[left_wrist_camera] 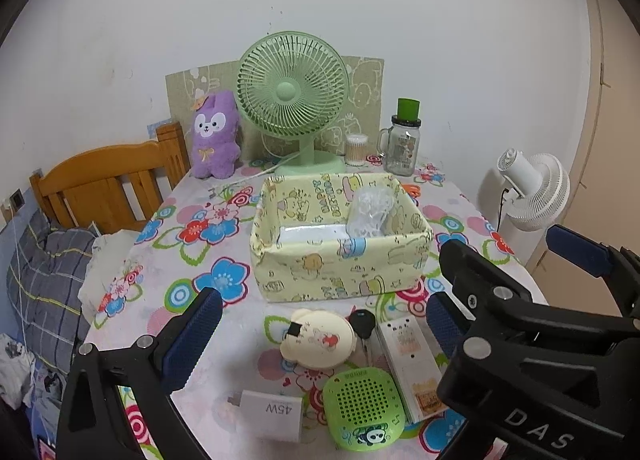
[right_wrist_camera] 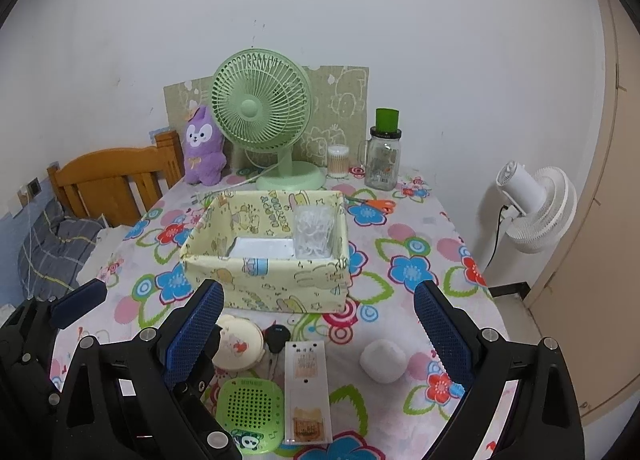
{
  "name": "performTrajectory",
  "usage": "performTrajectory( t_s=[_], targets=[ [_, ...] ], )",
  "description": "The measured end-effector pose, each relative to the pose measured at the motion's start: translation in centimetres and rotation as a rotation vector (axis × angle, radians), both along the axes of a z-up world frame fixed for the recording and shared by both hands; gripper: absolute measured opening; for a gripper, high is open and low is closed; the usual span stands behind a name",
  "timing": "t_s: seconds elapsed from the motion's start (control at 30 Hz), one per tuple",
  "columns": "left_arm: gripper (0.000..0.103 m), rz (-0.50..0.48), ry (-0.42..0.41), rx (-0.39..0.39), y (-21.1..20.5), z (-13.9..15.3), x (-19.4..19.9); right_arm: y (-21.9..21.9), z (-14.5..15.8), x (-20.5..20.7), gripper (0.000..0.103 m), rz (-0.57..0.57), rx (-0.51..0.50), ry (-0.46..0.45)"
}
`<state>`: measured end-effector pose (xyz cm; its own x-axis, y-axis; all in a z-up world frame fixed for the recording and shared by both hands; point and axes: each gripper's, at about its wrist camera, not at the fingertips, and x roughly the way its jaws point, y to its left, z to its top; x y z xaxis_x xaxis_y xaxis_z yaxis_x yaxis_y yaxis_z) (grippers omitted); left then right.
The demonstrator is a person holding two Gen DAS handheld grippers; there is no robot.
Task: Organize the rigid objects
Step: 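Reach the left tool to the white printed charger and grasp it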
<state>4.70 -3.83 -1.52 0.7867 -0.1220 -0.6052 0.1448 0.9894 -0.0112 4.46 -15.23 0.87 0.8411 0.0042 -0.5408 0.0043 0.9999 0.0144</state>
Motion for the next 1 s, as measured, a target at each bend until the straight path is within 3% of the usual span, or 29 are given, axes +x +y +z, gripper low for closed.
performTrajectory(
  t_s=[1.0],
  targets=[
    [0.103, -0.007, 0.062, -0.016, 0.7, -7.3, -1.4, -1.1, -7.8, -1.4, 0.097, -0.035, 0.043, 0.045]
  ],
)
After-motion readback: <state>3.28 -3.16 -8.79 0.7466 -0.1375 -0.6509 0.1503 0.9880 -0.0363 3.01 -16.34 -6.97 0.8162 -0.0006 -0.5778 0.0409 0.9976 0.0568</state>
